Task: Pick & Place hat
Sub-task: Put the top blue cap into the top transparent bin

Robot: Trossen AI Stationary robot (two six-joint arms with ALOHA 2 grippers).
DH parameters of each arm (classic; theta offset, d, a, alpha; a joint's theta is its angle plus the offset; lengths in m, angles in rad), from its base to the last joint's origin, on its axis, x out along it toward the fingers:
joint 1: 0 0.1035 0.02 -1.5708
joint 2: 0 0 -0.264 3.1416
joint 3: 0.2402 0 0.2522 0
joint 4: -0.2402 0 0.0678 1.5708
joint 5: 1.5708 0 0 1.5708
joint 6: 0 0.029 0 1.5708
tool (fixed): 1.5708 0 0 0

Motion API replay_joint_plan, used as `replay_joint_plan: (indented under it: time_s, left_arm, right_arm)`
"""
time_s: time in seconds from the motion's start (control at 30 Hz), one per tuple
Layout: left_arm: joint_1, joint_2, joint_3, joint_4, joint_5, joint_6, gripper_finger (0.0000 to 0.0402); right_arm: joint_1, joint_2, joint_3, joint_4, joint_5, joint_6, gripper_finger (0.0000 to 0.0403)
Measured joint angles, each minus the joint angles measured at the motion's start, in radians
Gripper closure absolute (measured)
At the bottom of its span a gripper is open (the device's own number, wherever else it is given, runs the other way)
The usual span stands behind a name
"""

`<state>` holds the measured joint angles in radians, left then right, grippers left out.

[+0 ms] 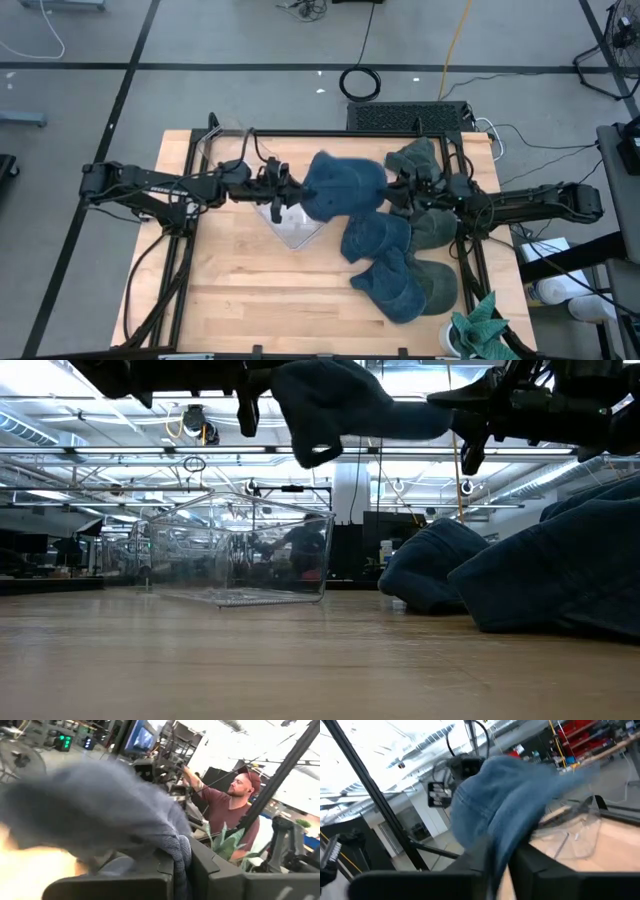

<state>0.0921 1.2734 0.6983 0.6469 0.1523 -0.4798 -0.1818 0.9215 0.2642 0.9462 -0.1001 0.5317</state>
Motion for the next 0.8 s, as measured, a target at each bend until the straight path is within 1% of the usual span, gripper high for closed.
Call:
replay_joint_plan:
  time_s: [0.07, 0.2, 0.27, 0.4, 0.53, 0.6, 0.7, 0.8]
  left_arm:
    - [0.000, -0.001, 0.000, 0.003, 0.008, -0.002, 0.0384]
    - [0.004, -0.019, 0.000, -0.018, 0.041, -0.025, 0.0382]
    - [0.011, -0.048, 0.015, -0.083, 0.055, -0.006, 0.0383]
    - [0.035, -0.142, 0.066, -0.322, 0.050, 0.063, 0.0383]
    - [0.059, -0.243, 0.164, -0.642, 0.012, 0.170, 0.0383]
    - [0.082, -0.282, 0.243, -0.880, -0.066, 0.242, 0.0383]
    - [0.117, -0.301, 0.381, -1.169, -0.197, 0.315, 0.0383]
    - [0.158, -0.293, 0.518, -1.401, -0.260, 0.388, 0.0383]
  right_arm:
    - [0.000, 0.000, 0.000, -0.011, 0.004, 0.001, 0.0298]
    - [0.000, 0.000, 0.000, -0.026, 0.059, 0.001, 0.0224]
    - [0.000, 0.000, 0.000, -0.036, 0.080, 0.001, 0.0192]
    - [0.000, 0.000, 0.000, -0.041, 0.079, 0.002, 0.0146]
    - [0.000, 0.000, 0.000, -0.041, 0.079, 0.003, 0.0120]
    - [-0.001, 0.000, 0.000, -0.041, 0.079, 0.003, 0.0114]
    - [-0.001, 0.000, 0.000, -0.043, 0.079, 0.004, 0.0113]
    - [-0.001, 0.000, 0.000, -0.042, 0.081, 0.003, 0.0118]
